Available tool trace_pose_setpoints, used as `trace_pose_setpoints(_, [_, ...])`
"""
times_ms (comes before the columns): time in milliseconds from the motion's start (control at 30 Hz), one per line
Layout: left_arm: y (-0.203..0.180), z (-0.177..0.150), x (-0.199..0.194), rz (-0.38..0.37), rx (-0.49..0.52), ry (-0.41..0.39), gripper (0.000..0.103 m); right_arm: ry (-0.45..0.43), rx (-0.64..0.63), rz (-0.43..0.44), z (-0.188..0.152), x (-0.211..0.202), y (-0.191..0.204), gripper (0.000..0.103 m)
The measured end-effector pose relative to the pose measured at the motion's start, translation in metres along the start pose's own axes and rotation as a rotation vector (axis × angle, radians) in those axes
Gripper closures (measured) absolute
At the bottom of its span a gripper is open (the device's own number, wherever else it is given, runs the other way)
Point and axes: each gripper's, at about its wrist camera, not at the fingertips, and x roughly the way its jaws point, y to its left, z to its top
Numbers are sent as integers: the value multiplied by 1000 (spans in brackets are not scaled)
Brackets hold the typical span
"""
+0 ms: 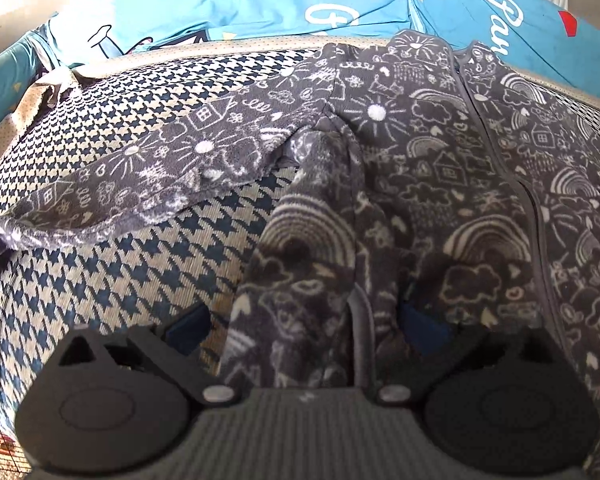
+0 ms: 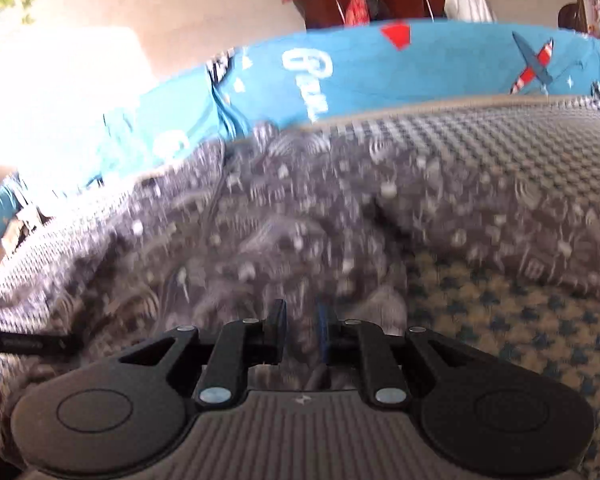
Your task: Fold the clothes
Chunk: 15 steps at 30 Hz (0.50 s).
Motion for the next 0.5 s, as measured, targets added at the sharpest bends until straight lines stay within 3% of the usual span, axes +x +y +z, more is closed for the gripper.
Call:
trace_pose_setpoints(100, [3, -2, -2, 3, -2, -2, 0, 39, -2, -74, -5, 7, -5, 87])
trace_pose_setpoints(500, [18, -6, -2, 30, -19, -15, 0, 21, 32, -100, -5, 2, -15, 86])
